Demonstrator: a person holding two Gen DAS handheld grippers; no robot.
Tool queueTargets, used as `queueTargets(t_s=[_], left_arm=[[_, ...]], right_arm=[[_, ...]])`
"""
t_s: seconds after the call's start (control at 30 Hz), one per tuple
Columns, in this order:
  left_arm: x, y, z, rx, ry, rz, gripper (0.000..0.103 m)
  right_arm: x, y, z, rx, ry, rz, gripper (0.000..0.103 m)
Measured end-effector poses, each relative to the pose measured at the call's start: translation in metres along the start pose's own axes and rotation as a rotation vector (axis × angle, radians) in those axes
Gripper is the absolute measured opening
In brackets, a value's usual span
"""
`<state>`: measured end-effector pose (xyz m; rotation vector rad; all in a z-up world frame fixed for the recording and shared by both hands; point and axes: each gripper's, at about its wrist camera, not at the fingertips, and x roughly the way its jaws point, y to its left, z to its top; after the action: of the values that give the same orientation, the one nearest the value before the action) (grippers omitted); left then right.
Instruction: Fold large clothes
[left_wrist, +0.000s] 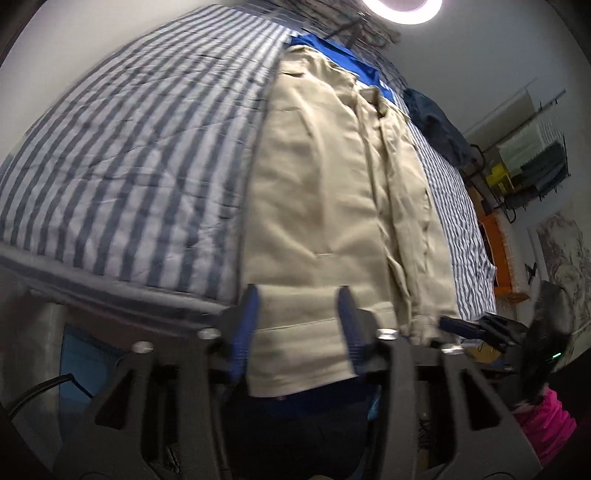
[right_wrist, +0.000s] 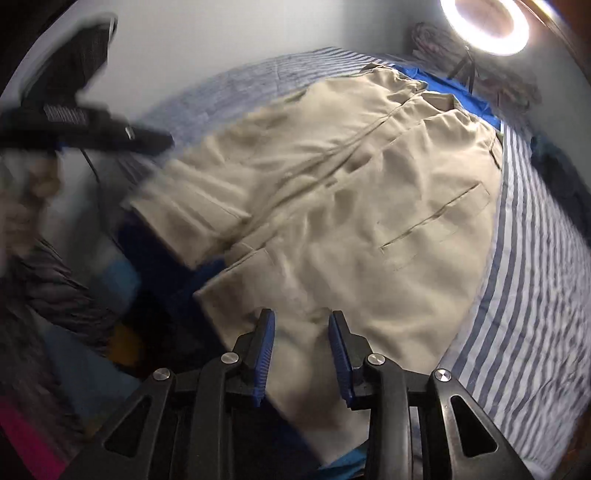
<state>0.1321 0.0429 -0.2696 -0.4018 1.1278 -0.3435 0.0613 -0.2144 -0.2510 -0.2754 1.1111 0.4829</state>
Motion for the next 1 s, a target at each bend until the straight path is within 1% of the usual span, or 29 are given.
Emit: queueTargets(t_s=[0.07,0.13,0.17,0.2,0.27,0.3,0.33,0.4,0.47,0.53,0.6,0.67,0.77,0.87,0.93,0.97,1.0], left_arm=[[0.001,0.012,0.000,-0.032,0.006,-0.004,0.053],[0.006,0.024,0.003,-0.075,0.022,-0.010,0.053],[0.007,0.028,0.007,-0.094,0.023,-0.008,0.053],[0.009,0.029,0.012,-0.103,0.025,-0.009,0.053],[0.010,0.025,0.021,-0.106,0.017,-0.015,0.053],[0.009,0.020,0.026,-0.098,0.011,-0.017,0.053],[0.009,0.013,0.031,-0.080,0.007,-0.018,0.053],[0.008,0.001,0.038,-0.051,-0.002,-0.025,0.053],[0.005,-0.012,0.042,-0.037,-0.007,-0.050,0.053],[0.003,-0.021,0.046,-0.032,-0.022,-0.065,0.053],[0.005,-0.029,0.052,-0.018,-0.034,-0.062,0.053],[0.008,-0.034,0.059,-0.011,-0.037,-0.058,0.053],[0.015,-0.033,0.066,-0.033,-0.029,-0.061,0.053],[0.022,-0.029,0.069,-0.042,-0.010,-0.053,0.053],[0.025,-0.026,0.071,-0.039,-0.007,-0.032,0.053],[0.027,-0.023,0.072,-0.037,-0.007,-0.016,0.053],[0.029,-0.018,0.072,-0.045,-0.006,-0.003,0.053]], right_arm=[[-0.017,-0.015,-0.004,0.069,-0.039,0.031,0.035],[-0.031,-0.037,-0.011,0.162,-0.082,0.039,0.052],[-0.035,-0.049,-0.013,0.209,-0.103,0.032,0.052],[-0.038,-0.061,-0.014,0.256,-0.117,0.016,0.052],[-0.040,-0.078,-0.007,0.319,-0.131,-0.004,0.044],[-0.042,-0.086,0.002,0.331,-0.149,-0.007,0.038],[-0.045,-0.090,0.011,0.327,-0.167,-0.017,0.036],[-0.048,-0.099,0.042,0.295,-0.207,-0.041,0.032],[-0.043,-0.109,0.074,0.283,-0.222,-0.037,0.031],[-0.030,-0.129,0.104,0.291,-0.224,-0.044,0.031],[-0.011,-0.146,0.130,0.300,-0.229,-0.083,0.031],[0.012,-0.160,0.150,0.320,-0.225,-0.110,0.031],[0.048,-0.178,0.170,0.361,-0.217,-0.106,0.031],[0.082,-0.179,0.185,0.341,-0.191,-0.102,0.029],[0.112,-0.171,0.187,0.292,-0.132,-0.102,0.027],[0.125,-0.164,0.185,0.249,-0.107,-0.134,0.027],[0.127,-0.158,0.183,0.217,-0.133,-0.161,0.028]])
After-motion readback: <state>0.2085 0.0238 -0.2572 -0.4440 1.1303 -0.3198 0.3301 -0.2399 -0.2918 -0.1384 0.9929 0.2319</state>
